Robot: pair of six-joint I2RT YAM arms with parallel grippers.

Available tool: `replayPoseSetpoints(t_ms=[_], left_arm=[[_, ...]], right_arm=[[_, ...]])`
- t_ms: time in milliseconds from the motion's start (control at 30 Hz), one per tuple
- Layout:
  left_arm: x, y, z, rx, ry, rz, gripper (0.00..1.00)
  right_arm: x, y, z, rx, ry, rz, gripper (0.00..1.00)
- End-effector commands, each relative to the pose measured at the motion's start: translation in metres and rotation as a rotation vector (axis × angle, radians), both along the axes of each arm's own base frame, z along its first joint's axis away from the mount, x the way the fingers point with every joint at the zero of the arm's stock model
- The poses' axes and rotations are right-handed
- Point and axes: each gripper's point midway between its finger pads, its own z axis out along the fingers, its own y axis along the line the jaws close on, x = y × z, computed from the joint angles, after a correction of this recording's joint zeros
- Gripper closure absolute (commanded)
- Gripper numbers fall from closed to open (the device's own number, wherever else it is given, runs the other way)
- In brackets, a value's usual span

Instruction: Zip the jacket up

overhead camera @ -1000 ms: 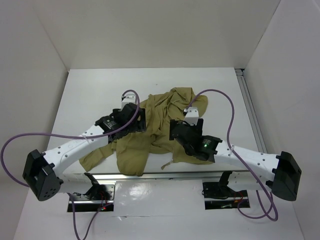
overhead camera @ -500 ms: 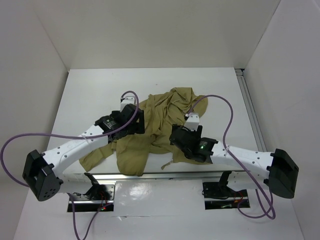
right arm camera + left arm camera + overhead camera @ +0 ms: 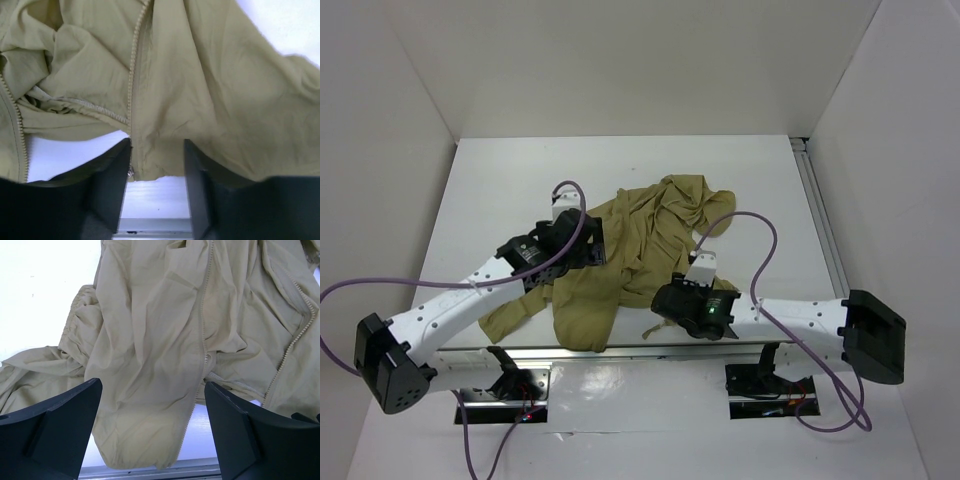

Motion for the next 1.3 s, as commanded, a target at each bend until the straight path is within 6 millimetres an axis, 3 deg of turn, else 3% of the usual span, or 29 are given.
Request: replayPoseSetpoints(t_ms=[0,300,833,1267], left_arm=[[-0.001,-0.004,-0.003,0.006,0.009,-0.008,0.03],[-0.003,-0.001,-0.001,0.005,0.004,0.005,0.04],[-0.003,0.000,-0.008,0.025,0.025,0.005,0.04],[-0.002,0.002,-0.005,0.035,0.016,0.016,0.05]], right_arm=[[-0.004,-0.006,-0.007,0.003,0.000,-0.051,0.43],[-0.017,-0.003,-0.032,-0.049,0.039,-0.009,0.37],[-0.024,0.018,-0.036,-0.026,0.040,0.130,0.36],[-0.029,0.015,-0.049,-0.124,0.063,0.118,0.38]])
